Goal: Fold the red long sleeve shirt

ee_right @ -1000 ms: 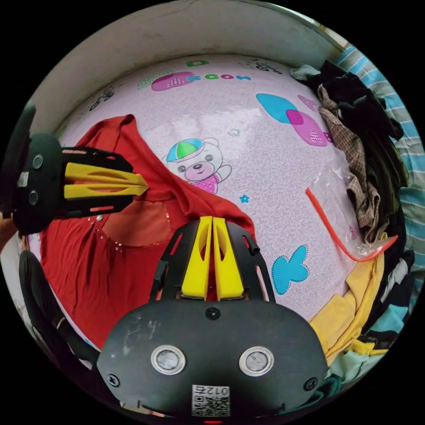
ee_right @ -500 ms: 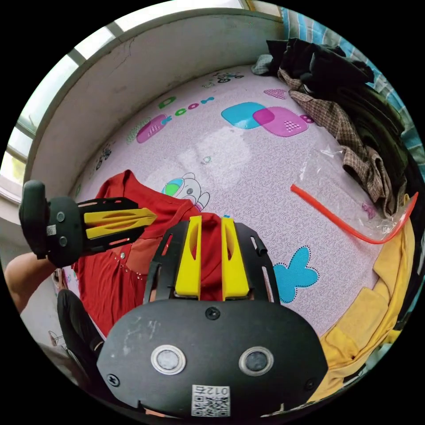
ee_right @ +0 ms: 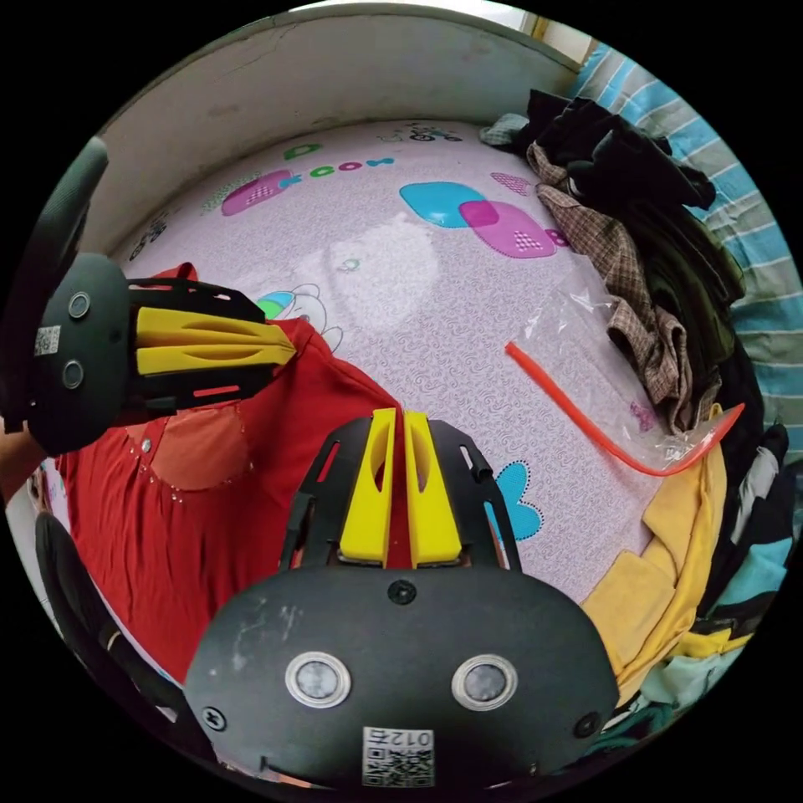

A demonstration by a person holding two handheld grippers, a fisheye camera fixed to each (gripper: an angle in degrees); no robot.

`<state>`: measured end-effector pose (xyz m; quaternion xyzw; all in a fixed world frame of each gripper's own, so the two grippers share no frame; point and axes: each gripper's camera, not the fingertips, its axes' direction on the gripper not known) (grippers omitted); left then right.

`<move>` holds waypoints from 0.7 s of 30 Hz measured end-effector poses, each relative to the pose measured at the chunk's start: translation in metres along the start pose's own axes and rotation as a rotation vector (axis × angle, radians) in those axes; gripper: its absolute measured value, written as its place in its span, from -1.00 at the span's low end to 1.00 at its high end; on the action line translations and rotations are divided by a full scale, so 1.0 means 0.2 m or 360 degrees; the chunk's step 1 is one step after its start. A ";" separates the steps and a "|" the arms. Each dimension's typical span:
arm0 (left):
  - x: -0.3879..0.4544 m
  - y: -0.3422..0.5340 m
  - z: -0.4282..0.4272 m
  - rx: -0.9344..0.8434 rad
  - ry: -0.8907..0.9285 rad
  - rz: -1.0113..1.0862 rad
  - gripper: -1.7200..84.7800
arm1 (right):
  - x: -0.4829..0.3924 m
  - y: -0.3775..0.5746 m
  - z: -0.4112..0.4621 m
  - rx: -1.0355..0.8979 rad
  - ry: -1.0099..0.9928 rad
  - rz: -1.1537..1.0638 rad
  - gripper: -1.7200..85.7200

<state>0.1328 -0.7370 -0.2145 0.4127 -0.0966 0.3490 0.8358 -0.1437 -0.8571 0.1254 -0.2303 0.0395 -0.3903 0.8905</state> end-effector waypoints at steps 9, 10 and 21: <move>-0.15 0.11 -0.07 0.0028 0.0175 -0.0067 -0.96 | 0.22 0.07 0.04 0.0039 -0.0293 0.0195 -0.90; -0.19 0.14 -0.10 0.0052 0.0153 -0.0090 -0.96 | 0.24 0.10 0.02 0.0040 -0.0280 0.0202 -0.91; -0.16 0.91 -0.26 0.0061 0.0333 -0.0136 -0.96 | 0.06 0.50 -0.05 -0.0245 -0.0299 -0.0191 -0.89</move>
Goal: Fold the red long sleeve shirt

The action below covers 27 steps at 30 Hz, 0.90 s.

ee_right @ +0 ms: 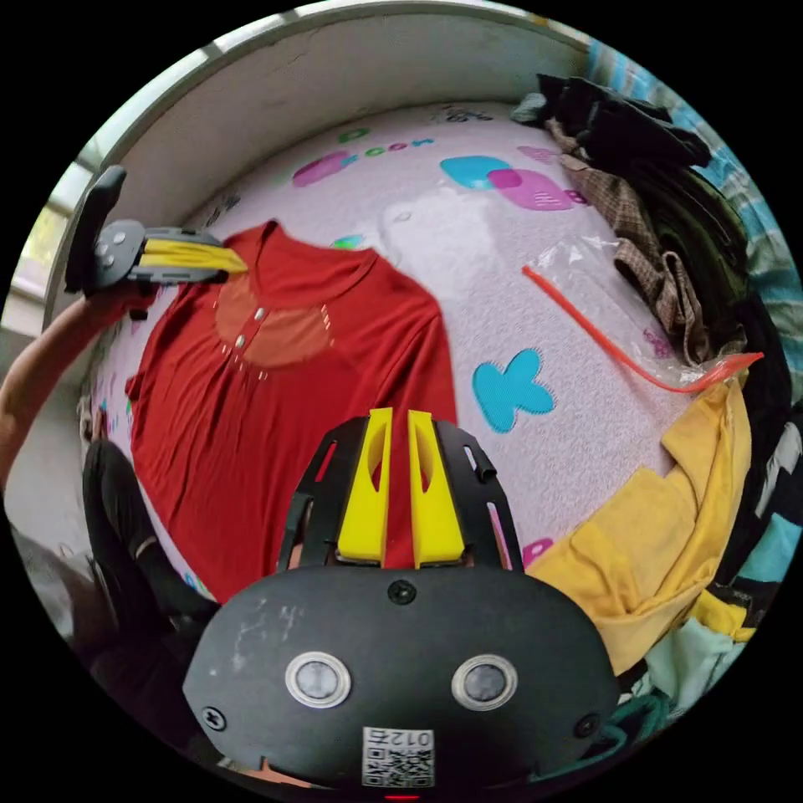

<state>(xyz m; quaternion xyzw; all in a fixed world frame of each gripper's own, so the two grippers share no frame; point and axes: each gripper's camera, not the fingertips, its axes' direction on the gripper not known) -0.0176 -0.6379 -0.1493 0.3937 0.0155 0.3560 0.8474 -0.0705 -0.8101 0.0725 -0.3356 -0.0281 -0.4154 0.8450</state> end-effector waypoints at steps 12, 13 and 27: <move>0.92 0.63 0.01 0.0172 0.0324 0.0150 -0.96 | -0.20 0.90 0.11 -0.0311 0.0070 0.0402 -0.87; 1.06 0.63 0.01 0.0200 0.0353 0.0220 -0.96 | -0.22 0.99 0.15 -0.0333 0.0091 0.0438 -0.86; 2.27 0.63 0.09 0.0344 -0.0056 0.1024 -0.91 | -0.19 1.54 0.56 -0.0141 0.0020 0.0742 -0.81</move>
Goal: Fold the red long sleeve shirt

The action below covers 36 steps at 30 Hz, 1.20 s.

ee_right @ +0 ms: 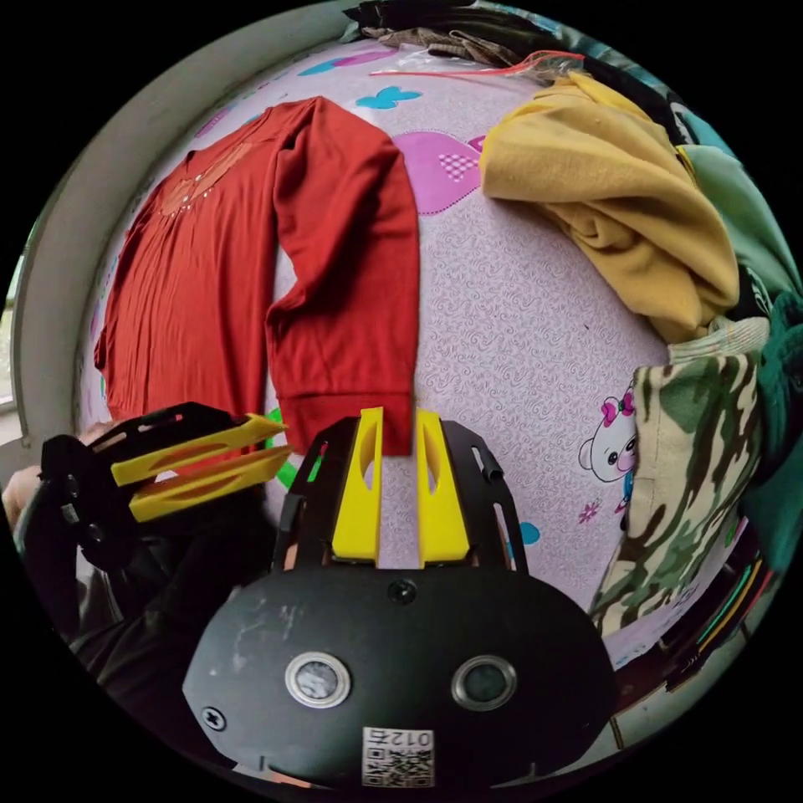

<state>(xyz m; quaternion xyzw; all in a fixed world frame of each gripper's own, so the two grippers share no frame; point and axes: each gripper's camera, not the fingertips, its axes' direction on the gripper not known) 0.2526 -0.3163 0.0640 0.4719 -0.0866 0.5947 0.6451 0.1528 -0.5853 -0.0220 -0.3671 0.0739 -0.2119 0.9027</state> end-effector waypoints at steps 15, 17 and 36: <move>-0.14 0.05 0.10 -0.0139 0.0252 -0.0206 -0.95 | 0.22 0.26 0.17 0.0030 -0.0181 0.0105 -0.98; -0.32 0.09 0.07 -0.0035 0.0526 -0.0422 -0.95 | 0.35 0.28 0.08 0.0184 -0.0438 0.0234 -0.98; -2.14 0.09 -0.98 0.0714 0.0746 -0.0963 -0.94 | 0.53 0.00 -0.94 0.1205 -0.0829 0.0103 -0.98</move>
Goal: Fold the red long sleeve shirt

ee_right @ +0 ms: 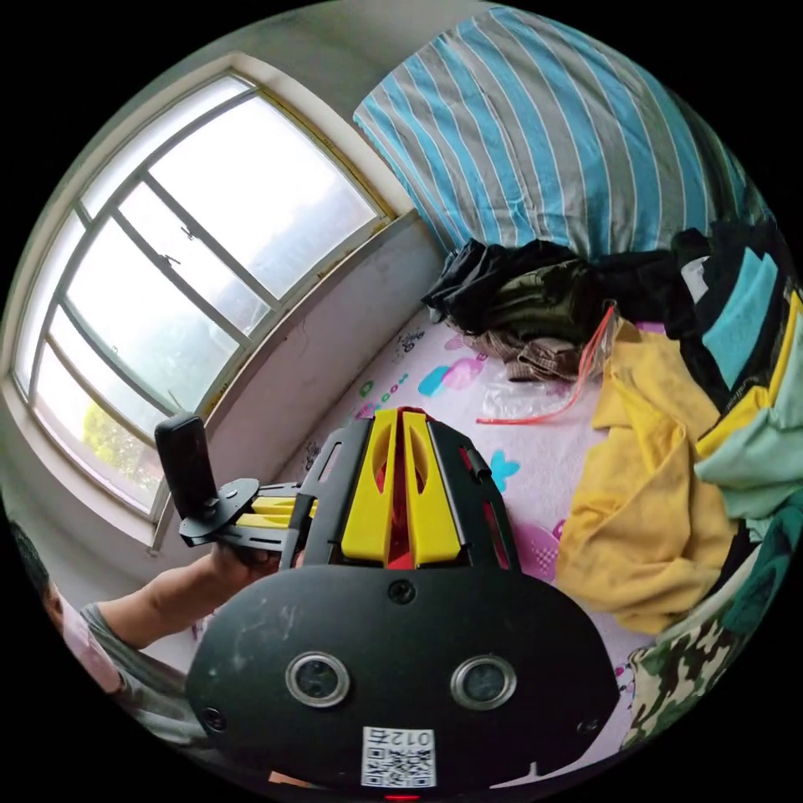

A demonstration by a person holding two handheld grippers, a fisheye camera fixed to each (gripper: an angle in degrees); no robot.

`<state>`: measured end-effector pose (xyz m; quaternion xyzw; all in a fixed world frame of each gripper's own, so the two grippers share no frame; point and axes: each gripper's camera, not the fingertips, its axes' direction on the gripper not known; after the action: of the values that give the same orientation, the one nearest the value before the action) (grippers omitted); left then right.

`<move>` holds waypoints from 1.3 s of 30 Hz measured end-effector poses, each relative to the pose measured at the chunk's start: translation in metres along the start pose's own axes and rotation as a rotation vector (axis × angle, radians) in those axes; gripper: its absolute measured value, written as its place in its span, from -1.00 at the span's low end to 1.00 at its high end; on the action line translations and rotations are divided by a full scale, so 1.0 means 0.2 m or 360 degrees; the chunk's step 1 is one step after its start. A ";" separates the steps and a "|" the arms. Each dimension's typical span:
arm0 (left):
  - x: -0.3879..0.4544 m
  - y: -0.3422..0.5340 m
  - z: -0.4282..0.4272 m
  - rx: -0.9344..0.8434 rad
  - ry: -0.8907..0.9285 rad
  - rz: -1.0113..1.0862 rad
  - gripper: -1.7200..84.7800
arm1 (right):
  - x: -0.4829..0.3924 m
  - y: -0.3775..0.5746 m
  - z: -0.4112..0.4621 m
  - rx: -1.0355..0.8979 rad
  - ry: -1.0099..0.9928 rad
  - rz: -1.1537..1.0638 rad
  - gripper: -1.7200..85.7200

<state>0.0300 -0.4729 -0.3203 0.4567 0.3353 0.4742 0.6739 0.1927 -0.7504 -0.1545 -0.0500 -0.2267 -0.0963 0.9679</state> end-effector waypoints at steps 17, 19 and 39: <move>-0.13 -0.56 0.03 0.0040 0.0175 -0.0099 -0.95 | 0.22 -0.40 -0.24 -0.0145 0.0082 -0.0125 -0.98; -0.20 -0.55 0.00 0.0002 0.0152 -0.0125 -0.95 | 0.20 -0.41 -0.19 -0.0186 0.0085 -0.0151 -0.98; -0.81 -0.13 -1.02 -0.0011 0.0051 -0.0414 -0.94 | -0.63 -0.62 0.66 -0.0583 -0.0356 -0.0436 -0.98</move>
<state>-0.1953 -0.5685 -0.4149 0.3995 0.4007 0.3911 0.7259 -0.0013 -0.8328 -0.0861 -0.2036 -0.3158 -0.2597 0.8896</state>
